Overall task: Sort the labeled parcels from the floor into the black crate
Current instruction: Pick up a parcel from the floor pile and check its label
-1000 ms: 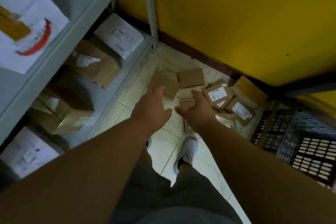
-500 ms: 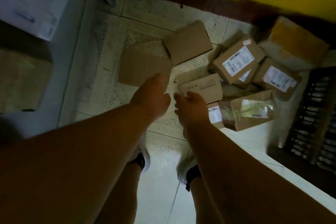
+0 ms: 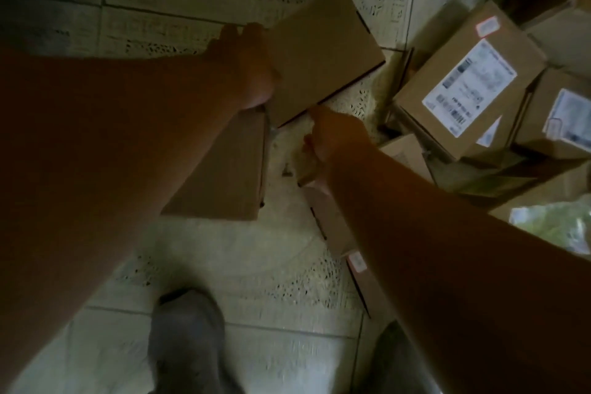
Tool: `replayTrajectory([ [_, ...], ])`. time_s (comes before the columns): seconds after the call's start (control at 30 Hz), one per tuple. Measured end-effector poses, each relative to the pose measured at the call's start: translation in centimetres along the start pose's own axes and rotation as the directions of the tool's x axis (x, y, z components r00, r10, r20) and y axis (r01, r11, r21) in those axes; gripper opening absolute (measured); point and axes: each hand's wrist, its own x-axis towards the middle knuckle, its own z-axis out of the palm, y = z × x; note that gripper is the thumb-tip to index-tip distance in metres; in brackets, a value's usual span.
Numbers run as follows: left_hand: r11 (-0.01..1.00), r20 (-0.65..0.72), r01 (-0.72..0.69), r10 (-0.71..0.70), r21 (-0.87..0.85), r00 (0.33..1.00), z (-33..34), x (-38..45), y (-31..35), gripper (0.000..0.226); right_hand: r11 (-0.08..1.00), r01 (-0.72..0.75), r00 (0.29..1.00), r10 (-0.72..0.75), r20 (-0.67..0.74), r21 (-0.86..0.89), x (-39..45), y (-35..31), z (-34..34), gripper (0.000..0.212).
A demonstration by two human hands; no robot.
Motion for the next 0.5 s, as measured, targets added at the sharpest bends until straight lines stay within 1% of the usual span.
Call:
replayTrajectory([
  [0.03,0.999,0.026,0.034,-0.034,-0.019,0.999,0.2,1.0,0.1,0.069,1.0,-0.011,0.999,0.01,0.041,0.019,0.9,-0.2,0.2,0.043],
  [0.07,0.993,0.056,0.101,-0.098,-0.053,0.994,0.4,1.6,0.1,0.074,0.996,-0.046,0.996,0.04,0.084,0.076,1.3,-0.4,0.6,0.043],
  [0.13,0.976,0.06,0.177,-0.171,-0.128,0.983,0.6,2.0,0.3,0.072,0.969,-0.137,0.985,0.111,0.135,0.207,1.1,-1.2,0.9,0.038],
  [0.17,0.977,0.039,0.178,-0.175,-0.119,0.984,0.4,1.7,0.6,0.068,0.963,-0.126,0.987,0.097,0.128,0.239,0.8,-1.7,0.8,0.036],
  [0.23,0.985,-0.012,0.158,-0.159,-0.069,0.987,-1.3,-0.5,1.3,0.067,0.979,0.003,0.999,-0.013,0.047,0.204,-0.6,-2.6,0.0,0.032],
  [0.27,0.982,-0.024,0.16,-0.163,-0.096,0.986,-2.2,-1.9,1.6,0.068,0.98,0.074,0.997,-0.072,-0.016,0.184,-1.9,-2.9,-0.6,0.033],
  [0.3,0.978,-0.036,0.15,-0.157,-0.145,0.987,-3.4,-3.6,1.9,0.069,0.979,0.107,0.993,-0.096,-0.071,0.176,-3.7,-3.3,-1.3,0.032],
  [0.37,0.958,-0.069,0.098,-0.12,-0.27,0.99,-6.1,-8.2,3.0,0.069,0.977,0.122,0.981,-0.092,-0.169,0.174,-8.4,-4.2,-2.5,0.023],
  [0.4,0.938,-0.082,0.07,-0.103,-0.339,0.991,-7.7,-10.8,3.8,0.07,0.974,0.129,0.973,-0.089,-0.213,0.185,-11.2,-4.7,-3.3,0.024],
  [0.5,0.881,-0.109,-0.02,-0.036,-0.473,0.993,-14.2,-20.0,6.0,0.079,0.965,0.218,0.946,-0.173,-0.275,0.146,-21.0,-7.3,-6.0,0.024],
])
